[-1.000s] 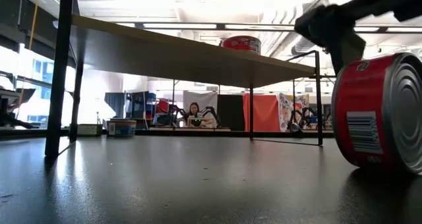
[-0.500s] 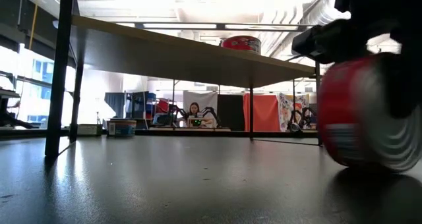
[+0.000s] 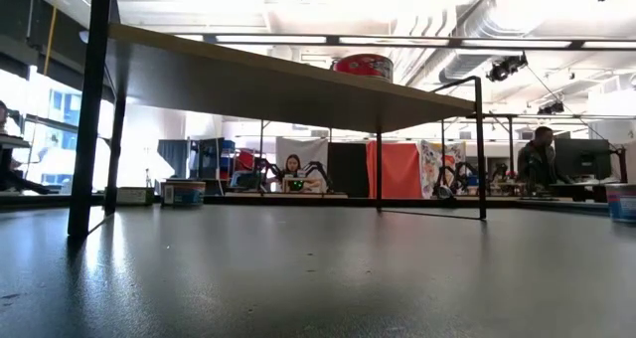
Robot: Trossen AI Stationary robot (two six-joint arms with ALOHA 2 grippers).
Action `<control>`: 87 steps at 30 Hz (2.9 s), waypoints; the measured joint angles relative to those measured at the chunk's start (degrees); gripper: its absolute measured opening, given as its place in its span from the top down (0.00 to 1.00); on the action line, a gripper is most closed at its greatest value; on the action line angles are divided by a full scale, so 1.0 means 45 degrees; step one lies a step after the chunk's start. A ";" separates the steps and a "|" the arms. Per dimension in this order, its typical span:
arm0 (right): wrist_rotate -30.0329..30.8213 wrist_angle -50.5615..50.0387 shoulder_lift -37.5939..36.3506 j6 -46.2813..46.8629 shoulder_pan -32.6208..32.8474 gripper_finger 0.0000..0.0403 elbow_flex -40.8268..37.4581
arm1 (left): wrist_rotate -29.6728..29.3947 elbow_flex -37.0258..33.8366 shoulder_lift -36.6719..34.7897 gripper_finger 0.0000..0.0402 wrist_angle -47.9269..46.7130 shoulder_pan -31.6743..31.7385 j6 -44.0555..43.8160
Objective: Stack canned seafood by type on shelf
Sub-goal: Stack the red tuna can on the top of the other red tuna cans on the shelf
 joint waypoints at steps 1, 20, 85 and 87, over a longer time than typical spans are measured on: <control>0.0774 -0.0270 0.0000 -0.0391 -0.0172 0.71 0.0270 | 0.0123 0.0000 0.0042 1.00 -0.0003 0.0000 -0.0068; 0.4447 -0.1609 0.0049 -0.4323 -0.5198 0.68 0.0661 | -0.0428 -0.0001 0.1426 1.00 0.0304 -0.1292 -0.1630; 0.3054 -0.2659 0.0962 -0.3651 -0.6738 0.66 0.0641 | -0.2387 -0.0005 0.1506 1.00 0.0078 -0.2637 -0.1502; 0.3047 -0.2868 0.0962 -0.3608 -0.6800 0.66 0.0640 | -0.2387 -0.0003 0.1506 1.00 -0.0074 -0.2637 -0.1611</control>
